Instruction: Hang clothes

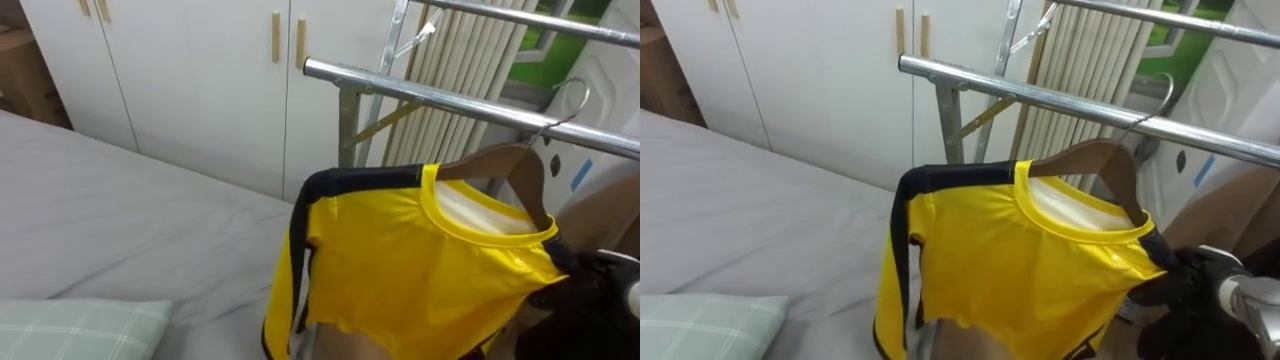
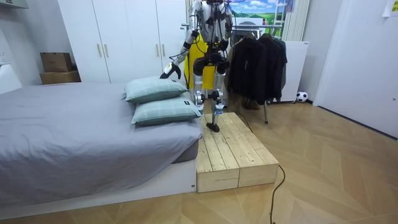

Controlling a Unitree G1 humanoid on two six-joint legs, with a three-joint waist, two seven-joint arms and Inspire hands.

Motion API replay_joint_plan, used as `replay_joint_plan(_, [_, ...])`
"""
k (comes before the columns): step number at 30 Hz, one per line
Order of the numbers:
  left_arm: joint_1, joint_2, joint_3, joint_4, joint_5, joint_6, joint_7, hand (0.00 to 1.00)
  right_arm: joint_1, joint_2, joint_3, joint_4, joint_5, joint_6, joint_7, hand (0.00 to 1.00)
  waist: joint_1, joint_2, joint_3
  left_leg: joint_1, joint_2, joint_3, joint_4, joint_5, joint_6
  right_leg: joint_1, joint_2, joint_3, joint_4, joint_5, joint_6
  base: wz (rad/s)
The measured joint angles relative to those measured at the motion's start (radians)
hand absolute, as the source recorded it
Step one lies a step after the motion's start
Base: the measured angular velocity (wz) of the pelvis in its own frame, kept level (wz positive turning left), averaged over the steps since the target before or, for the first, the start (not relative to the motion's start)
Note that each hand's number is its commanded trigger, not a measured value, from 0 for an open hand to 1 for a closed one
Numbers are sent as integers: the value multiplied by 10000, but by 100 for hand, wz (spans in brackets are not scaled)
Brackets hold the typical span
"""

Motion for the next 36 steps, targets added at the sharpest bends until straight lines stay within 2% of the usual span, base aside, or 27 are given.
replay_joint_plan(5, [9, 11, -6, -111, -15, 45, 0, 0, 2, -5, 6, 154, -15, 76, 31, 100, -19, -6, 7, -23, 1, -8, 2, 0, 0, -16, -12, -14, -100, 0, 0, 1])
replay_joint_plan(8, [-18, 10, -46, -423, -13, 249, -48, 0, 29, 0, 58, 352, -15, 122, 55, 100, -15, -4, 16, -97, 0, -8, 9, 1, 0, -43, -25, -34, -127, 3, -5, 3])
replay_joint_plan(13, [-29, 5, -104, -455, -35, 254, -153, 0, 186, 57, 218, 483, 4, 114, -15, 100, 12, 91, 83, -118, 2, 43, -1, 1, 0, -4, -27, -68, -173, 5, -5, 0])
replay_joint_plan(23, [-223, -37, -93, -396, -45, 320, -128, 0, 273, 295, 212, 483, 102, 107, -89, 100, 55, 94, 83, -148, 17, 101, 1, 2, 0, 78, -50, -140, -311, -8, -33, 4])
replay_joint_plan(28, [-326, -42, -92, -417, -57, 349, -232, 0, 499, 353, 182, 482, 155, 107, -221, 100, 41, 94, 78, -115, 15, 123, -4, 2, 0, 109, -101, -336, -389, -10, -31, 10])
replay_joint_plan(31, [-333, -78, -96, -465, -418, 355, -227, 0, 655, 481, 180, 480, 149, 107, -218, 100, 30, 100, 66, -61, 17, 275, 3, 4, -1, 191, -121, -374, -462, -10, -31, 8])
replay_joint_plan(32, [-336, -90, -94, -468, -428, 369, -225, 0, 674, 513, 180, 480, 148, 106, -216, 86, 30, 107, 62, -50, 17, 287, 4, 4, -1, 203, -122, -374, -463, -10, -30, 0])
replay_joint_plan(34, [-332, -180, -67, -526, -433, 464, -213, 0, 733, 619, 169, 482, 82, 106, -210, 0, 33, 163, 31, -36, 12, 287, 4, 4, -1, 213, -128, -369, -473, -11, -27, 0])
replay_joint_plan(36, [-333, -230, -68, -538, -432, 491, -221, 0, 788, 658, 161, 480, 72, 94, -206, 0, 37, 210, 7, -37, 5, 286, 4, 4, -1, 210, -137, -366, -472, -14, -21, 0])
